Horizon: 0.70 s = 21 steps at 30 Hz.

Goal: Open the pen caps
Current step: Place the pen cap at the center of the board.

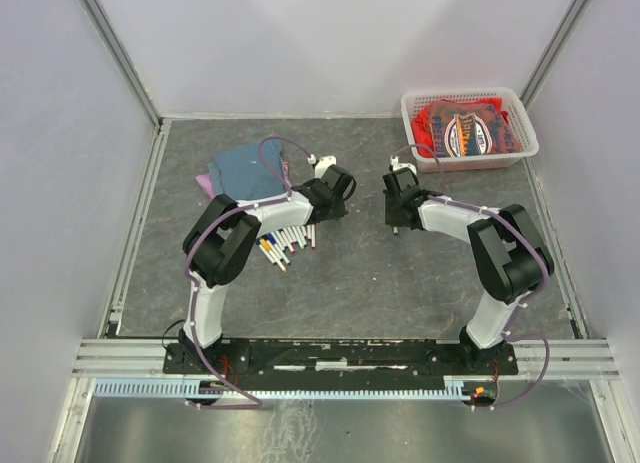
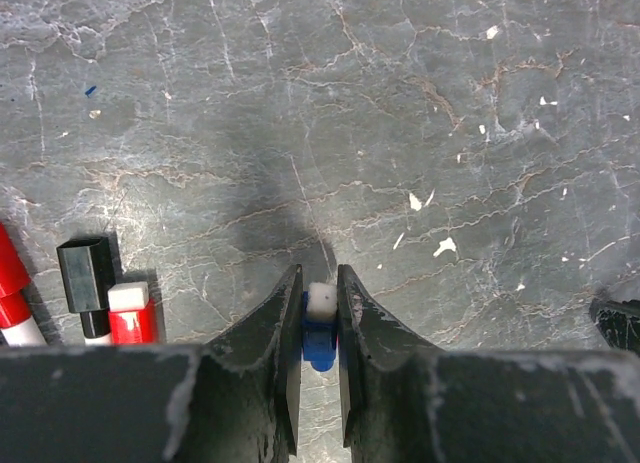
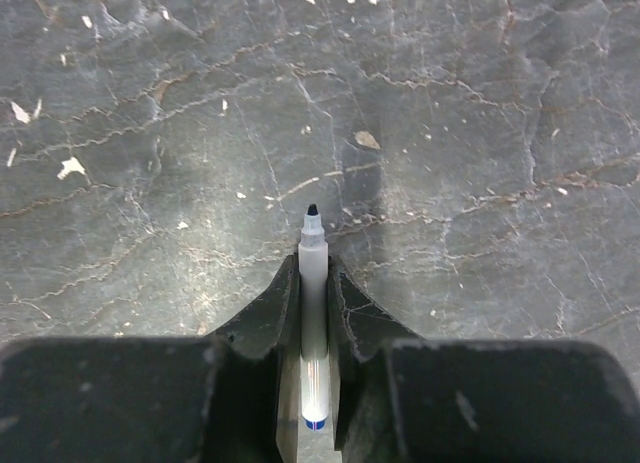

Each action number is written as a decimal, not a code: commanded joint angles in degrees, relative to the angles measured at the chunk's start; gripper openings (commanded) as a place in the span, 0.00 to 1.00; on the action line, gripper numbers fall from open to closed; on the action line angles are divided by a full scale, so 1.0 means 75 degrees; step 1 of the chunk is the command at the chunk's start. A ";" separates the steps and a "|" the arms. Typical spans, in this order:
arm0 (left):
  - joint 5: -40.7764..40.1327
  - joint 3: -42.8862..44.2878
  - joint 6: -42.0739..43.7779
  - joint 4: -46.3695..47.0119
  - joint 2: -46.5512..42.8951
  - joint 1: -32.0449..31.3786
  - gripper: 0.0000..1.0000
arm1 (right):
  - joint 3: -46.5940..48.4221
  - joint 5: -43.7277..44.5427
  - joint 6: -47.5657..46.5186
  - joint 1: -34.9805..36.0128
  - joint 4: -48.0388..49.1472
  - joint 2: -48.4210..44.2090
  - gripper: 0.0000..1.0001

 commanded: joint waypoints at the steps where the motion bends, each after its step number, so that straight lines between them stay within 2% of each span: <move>1: -0.0197 0.0220 0.0348 -0.0179 0.0032 0.0004 0.25 | 0.0402 -0.0159 -0.0097 -0.0007 0.0105 0.0115 0.18; 3: -0.0203 0.0146 0.0337 -0.0187 0.0037 -0.0002 0.33 | 0.0424 -0.0176 -0.0091 -0.0008 0.0094 0.0173 0.20; 8: -0.0201 -0.0044 0.0278 -0.0197 0.0034 0.0001 0.44 | 0.0330 -0.0312 0.0028 -0.0012 0.0158 0.0231 0.26; 21: -0.0362 -0.0198 0.0184 -0.0180 -0.0479 -0.0004 0.53 | 0.0278 -0.0271 0.0032 0.0005 0.0097 -0.0045 0.36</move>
